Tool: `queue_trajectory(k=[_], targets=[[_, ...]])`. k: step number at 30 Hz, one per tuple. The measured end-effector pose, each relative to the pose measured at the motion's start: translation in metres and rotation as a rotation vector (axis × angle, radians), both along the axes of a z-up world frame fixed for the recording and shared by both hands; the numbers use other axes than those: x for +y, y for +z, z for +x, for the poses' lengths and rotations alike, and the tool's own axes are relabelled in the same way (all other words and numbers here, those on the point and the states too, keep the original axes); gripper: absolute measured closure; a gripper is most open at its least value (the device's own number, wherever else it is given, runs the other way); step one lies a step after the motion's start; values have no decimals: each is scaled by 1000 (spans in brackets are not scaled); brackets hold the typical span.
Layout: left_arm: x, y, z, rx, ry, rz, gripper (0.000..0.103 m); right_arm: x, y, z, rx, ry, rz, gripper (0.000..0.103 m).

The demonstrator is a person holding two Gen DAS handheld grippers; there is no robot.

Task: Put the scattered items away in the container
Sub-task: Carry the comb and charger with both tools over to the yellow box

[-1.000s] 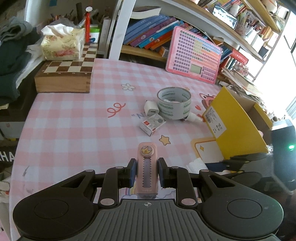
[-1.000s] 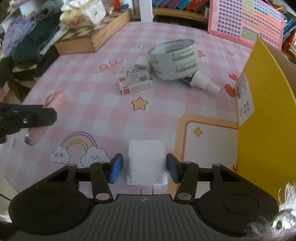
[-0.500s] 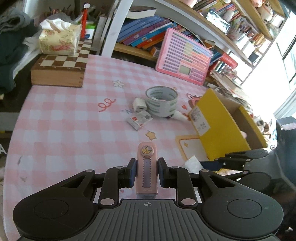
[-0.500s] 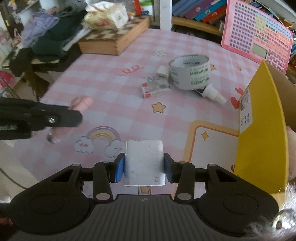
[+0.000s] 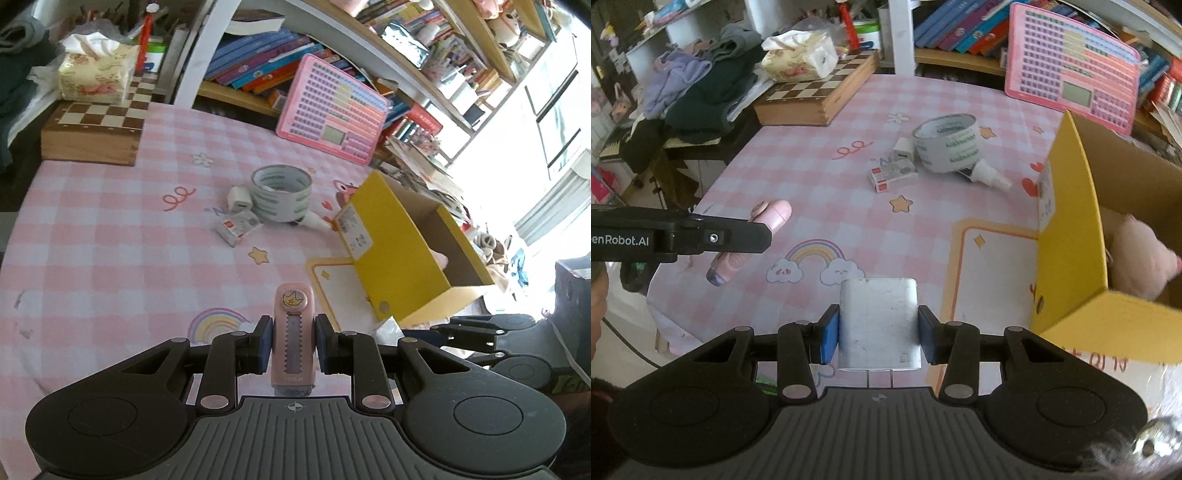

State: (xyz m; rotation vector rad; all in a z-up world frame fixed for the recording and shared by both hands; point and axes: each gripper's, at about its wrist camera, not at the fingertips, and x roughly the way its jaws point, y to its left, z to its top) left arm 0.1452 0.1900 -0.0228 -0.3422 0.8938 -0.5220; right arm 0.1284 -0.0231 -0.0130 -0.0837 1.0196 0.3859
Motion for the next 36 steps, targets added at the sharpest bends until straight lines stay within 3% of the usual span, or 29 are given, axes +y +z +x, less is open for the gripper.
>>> queue_trajectory(k=[13,36], targets=[[-44,19,-40,-43,17,32,80,-37,10,-37,-44,18,63,62],[-173,32,-115,-75,43,62,80,-170,20,-114,-93,28,115,62]])
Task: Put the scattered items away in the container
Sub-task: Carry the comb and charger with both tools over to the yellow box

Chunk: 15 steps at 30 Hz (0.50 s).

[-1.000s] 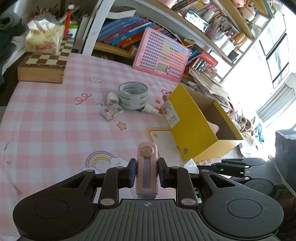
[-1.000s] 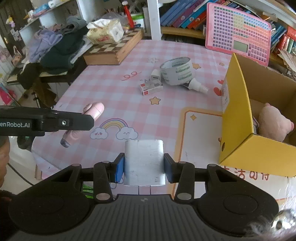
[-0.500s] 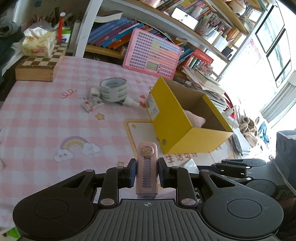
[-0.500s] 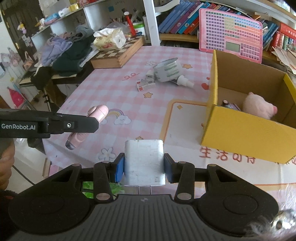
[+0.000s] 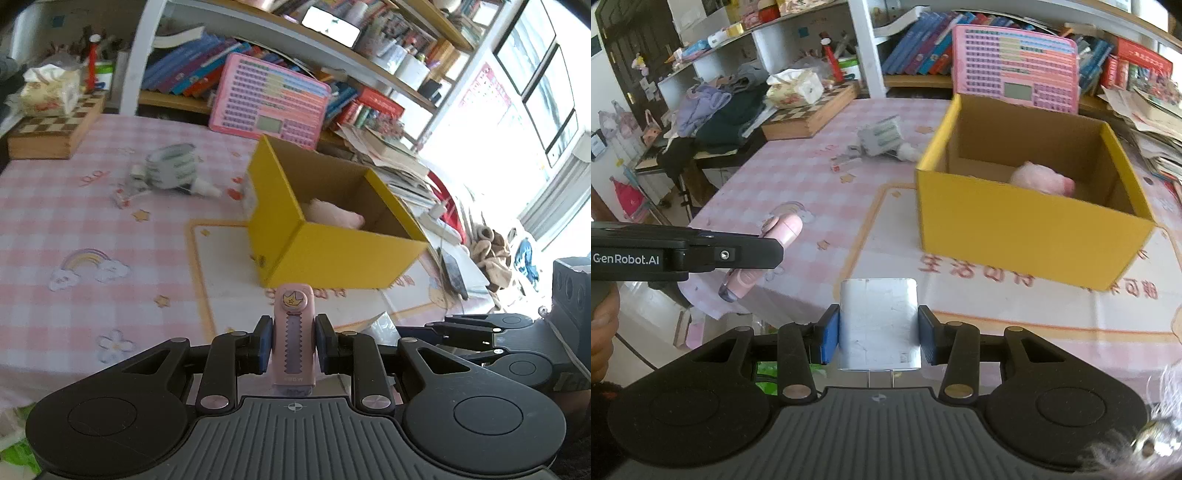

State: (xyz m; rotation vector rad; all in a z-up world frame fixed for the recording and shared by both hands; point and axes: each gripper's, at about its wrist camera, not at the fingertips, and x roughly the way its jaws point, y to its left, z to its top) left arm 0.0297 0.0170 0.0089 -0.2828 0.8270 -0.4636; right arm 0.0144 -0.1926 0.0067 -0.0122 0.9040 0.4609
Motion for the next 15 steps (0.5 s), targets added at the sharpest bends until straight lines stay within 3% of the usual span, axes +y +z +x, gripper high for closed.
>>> queue_trajectory(k=[15], targets=[[-79,1,9,13,-112,24,80,-89,-10,-19,33,-149,24,62]])
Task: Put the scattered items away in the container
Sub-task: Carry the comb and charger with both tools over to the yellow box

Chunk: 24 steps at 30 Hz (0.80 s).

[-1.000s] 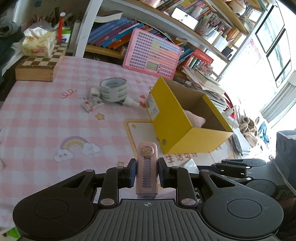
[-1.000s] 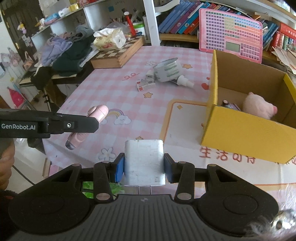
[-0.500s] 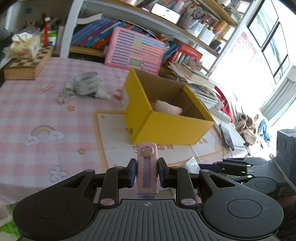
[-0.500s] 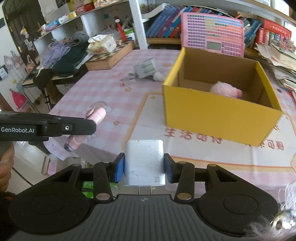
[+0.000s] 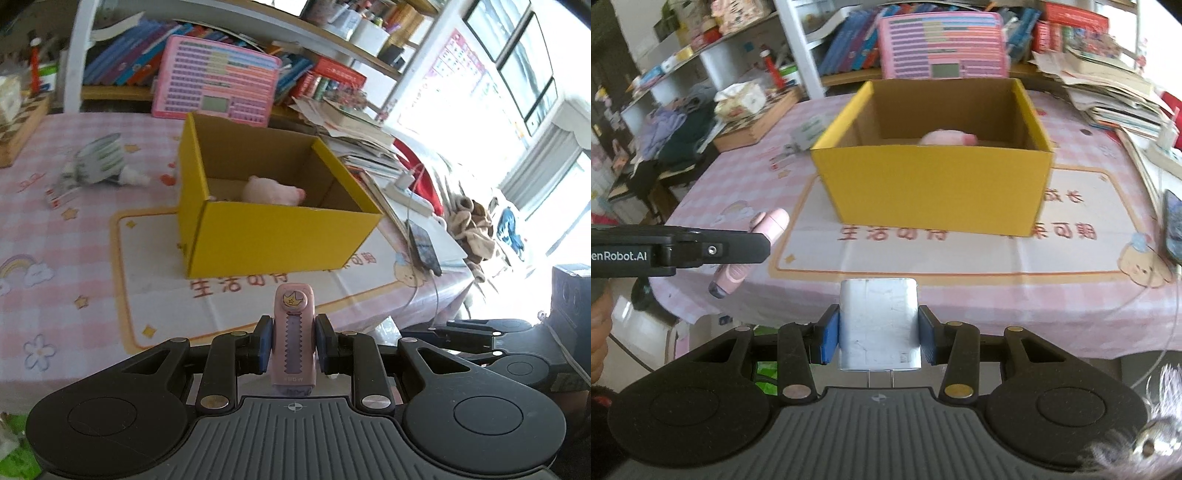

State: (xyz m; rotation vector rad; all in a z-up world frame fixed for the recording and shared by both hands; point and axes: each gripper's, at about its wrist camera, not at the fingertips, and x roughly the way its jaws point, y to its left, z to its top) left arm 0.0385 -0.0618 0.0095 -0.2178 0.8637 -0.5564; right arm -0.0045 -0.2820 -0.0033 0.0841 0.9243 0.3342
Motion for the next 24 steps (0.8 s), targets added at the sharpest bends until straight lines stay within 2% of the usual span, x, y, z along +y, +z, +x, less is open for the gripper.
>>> queue_trajectory(k=[9,24], targets=[[-29,7,20,-20,-54,16,80,-32,2,8,-12,-87,3,62],[-42,35,80,-164,-99,55,80,-44,37,66,-137,-114,-29,62]])
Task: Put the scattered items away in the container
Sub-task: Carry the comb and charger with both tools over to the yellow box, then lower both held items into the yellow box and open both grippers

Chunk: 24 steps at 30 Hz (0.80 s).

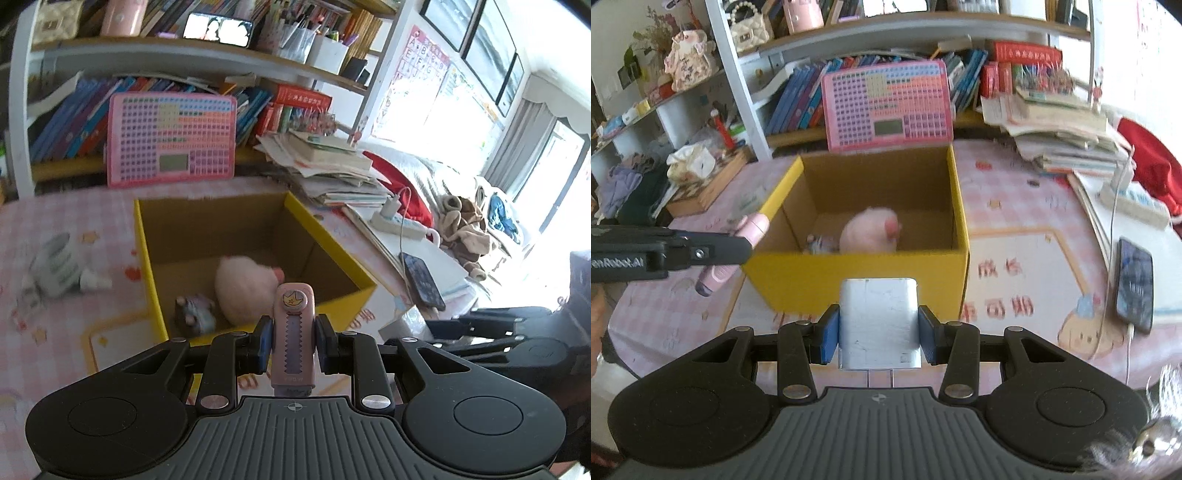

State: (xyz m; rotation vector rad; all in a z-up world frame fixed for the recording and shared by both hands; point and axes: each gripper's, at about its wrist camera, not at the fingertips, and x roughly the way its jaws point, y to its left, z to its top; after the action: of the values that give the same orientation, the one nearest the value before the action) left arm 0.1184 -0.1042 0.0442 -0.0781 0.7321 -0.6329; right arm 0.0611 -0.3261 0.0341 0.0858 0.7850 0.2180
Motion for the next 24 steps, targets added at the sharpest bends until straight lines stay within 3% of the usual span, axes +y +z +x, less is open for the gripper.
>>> queue_trajectory(k=[13,24], targets=[[-11,-7,67,-46,-30,78,80,19,21,75,-76,19,-49,62],[-36,-33,125,-59,-54,235,80,36,-13,168,44,37,-139,62]])
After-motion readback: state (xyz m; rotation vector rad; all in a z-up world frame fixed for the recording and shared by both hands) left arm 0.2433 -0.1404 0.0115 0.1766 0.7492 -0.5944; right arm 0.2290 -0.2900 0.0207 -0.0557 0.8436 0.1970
